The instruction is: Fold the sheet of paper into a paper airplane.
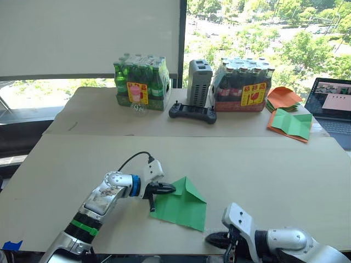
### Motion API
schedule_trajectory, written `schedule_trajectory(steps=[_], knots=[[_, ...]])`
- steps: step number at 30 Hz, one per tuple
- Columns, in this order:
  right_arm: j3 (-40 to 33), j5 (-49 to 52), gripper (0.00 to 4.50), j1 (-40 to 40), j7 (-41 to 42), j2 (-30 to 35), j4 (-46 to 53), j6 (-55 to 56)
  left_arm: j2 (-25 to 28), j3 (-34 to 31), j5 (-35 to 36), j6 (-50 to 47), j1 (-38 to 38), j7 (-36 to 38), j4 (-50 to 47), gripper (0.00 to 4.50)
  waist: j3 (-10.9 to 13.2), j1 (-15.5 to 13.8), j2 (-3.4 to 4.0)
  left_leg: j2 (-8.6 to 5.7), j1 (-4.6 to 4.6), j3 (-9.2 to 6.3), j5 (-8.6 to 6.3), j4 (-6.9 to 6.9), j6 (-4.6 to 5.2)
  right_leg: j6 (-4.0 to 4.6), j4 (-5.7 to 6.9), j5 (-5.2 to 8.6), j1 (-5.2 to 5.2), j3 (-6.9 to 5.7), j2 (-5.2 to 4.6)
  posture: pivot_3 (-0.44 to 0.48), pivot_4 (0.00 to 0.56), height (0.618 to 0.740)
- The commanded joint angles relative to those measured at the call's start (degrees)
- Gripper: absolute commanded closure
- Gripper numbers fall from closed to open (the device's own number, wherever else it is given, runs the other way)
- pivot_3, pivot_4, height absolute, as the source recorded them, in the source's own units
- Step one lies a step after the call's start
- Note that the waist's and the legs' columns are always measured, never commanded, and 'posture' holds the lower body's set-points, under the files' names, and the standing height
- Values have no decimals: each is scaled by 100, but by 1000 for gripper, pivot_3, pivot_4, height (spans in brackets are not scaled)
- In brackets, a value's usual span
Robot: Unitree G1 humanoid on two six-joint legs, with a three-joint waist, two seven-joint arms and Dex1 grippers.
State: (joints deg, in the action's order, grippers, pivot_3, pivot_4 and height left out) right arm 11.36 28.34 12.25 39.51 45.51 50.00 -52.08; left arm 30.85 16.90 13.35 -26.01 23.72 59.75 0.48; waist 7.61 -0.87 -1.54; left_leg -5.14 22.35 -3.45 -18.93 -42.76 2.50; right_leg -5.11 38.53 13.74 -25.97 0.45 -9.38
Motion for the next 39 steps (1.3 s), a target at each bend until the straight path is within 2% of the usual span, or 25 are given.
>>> schedule_trajectory(steps=[1,6,15,23,28,39], knots=[[497,-239,4500,-154,-466,-340,13,-27,-16,104,-127,37,-5,23,67,4441,0,17,0,0,-1,0,1,0,-1,0,0,0,2,0,-1,0,150,678],[715,-584,4500,-222,-1074,-753,-258,-123,-18,97,-126,-13,16,9,44,4441,0,23,-1,0,-6,0,1,0,-1,0,1,0,3,2,-2,0,150,678],[865,-1039,4500,40,-1961,-891,-64,-324,49,130,-161,-24,119,144,112,4441,0,24,-1,0,-14,0,1,-1,-1,1,4,-1,4,2,2,0,150,678],[404,-1341,4500,398,-2885,-1381,34,-369,57,140,-191,-15,139,265,162,4441,0,15,0,0,-36,-3,-10,0,18,0,3,-4,11,2,3,0,150,678],[339,-1176,4500,465,-2874,-1441,103,-373,56,159,-214,-9,136,307,163,4441,0,-1,0,-4,-42,-3,-9,-1,17,-5,-2,-7,23,1,2,0,150,678],[255,-1492,4500,95,-2938,-1629,-265,11,50,123,-225,-48,92,269,66,4441,0,6,0,-4,-46,-4,-9,1,17,-5,-4,-7,27,2,3,0,150,678]])
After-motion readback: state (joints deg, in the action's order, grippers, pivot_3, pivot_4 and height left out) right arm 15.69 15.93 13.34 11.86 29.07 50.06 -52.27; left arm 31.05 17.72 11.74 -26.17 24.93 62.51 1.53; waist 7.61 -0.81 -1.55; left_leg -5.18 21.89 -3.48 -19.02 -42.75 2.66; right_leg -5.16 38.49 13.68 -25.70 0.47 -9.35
